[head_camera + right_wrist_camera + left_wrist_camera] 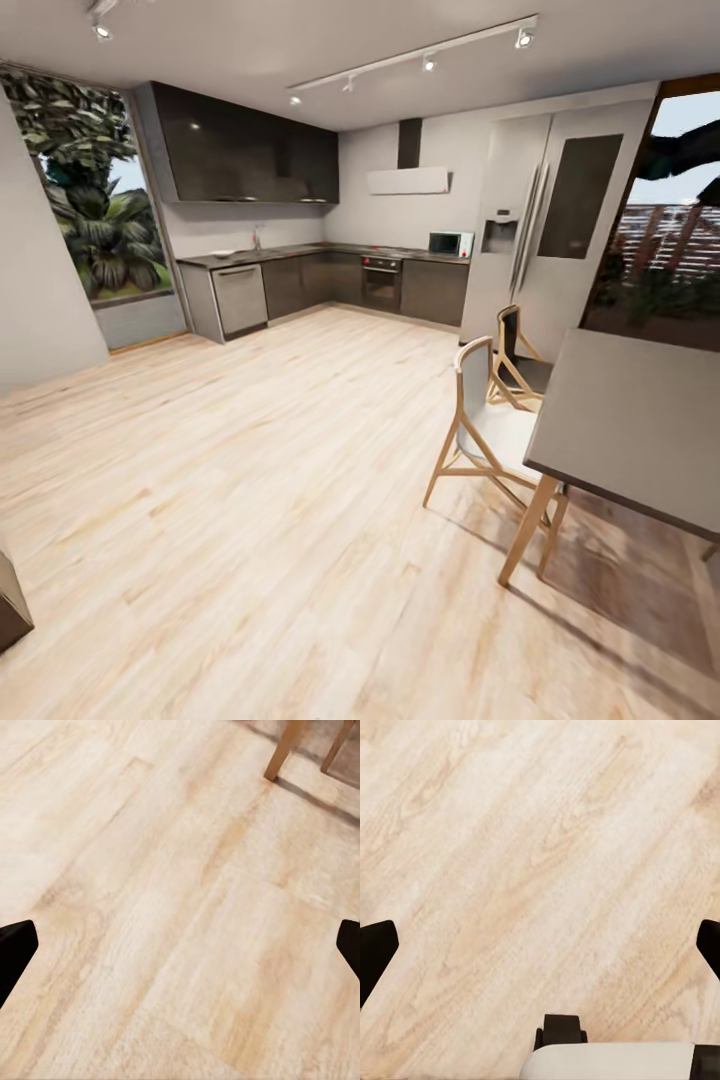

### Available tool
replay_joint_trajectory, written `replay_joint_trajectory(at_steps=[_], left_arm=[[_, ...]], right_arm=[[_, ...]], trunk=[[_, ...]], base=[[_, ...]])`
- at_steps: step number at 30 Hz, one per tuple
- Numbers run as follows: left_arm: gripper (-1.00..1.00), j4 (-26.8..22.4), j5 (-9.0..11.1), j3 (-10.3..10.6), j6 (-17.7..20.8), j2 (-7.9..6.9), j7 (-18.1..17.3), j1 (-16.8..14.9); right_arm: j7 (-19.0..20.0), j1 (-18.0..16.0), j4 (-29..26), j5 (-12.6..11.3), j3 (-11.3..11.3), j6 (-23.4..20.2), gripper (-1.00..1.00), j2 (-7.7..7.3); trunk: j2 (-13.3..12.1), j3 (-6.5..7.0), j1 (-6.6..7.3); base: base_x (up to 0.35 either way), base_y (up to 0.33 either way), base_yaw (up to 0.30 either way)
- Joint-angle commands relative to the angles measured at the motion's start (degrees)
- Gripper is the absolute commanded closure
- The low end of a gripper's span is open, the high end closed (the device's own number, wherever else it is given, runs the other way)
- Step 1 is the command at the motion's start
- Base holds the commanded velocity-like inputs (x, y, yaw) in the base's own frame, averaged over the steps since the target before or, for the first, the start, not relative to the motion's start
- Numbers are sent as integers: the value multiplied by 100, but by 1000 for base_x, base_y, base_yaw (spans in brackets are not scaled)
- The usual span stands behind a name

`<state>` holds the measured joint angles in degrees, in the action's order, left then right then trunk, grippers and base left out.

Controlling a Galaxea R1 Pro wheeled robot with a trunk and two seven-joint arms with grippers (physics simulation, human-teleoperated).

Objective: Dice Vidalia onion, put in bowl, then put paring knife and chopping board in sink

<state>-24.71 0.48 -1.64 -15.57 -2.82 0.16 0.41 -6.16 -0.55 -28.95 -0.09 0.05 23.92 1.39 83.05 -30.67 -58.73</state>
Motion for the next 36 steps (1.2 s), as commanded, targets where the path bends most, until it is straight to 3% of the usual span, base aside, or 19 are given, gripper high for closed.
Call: replay_joint_trajectory(at_steps=[1,17,30,36], left_arm=[[-100,-8,5,-5,-7,1,2,3],[-100,-8,5,-12,-7,28,2,4],[-100,-8,5,-12,-7,77,3,3],[-100,-5,5,-12,-7,79,3,3]], right_arm=[[-17,-1,3,0,2,17,-100,2],[-17,-1,3,0,4,17,-100,2],[-17,-2,2,0,4,17,-100,-7],[-17,0,1,0,4,17,-100,-7]], trunk=[[2,-7,0],[2,-54,0],[2,-70,0],[2,-70,0]], base=[[0,0,274],[28,0,274],[294,0,260],[318,0,61]])
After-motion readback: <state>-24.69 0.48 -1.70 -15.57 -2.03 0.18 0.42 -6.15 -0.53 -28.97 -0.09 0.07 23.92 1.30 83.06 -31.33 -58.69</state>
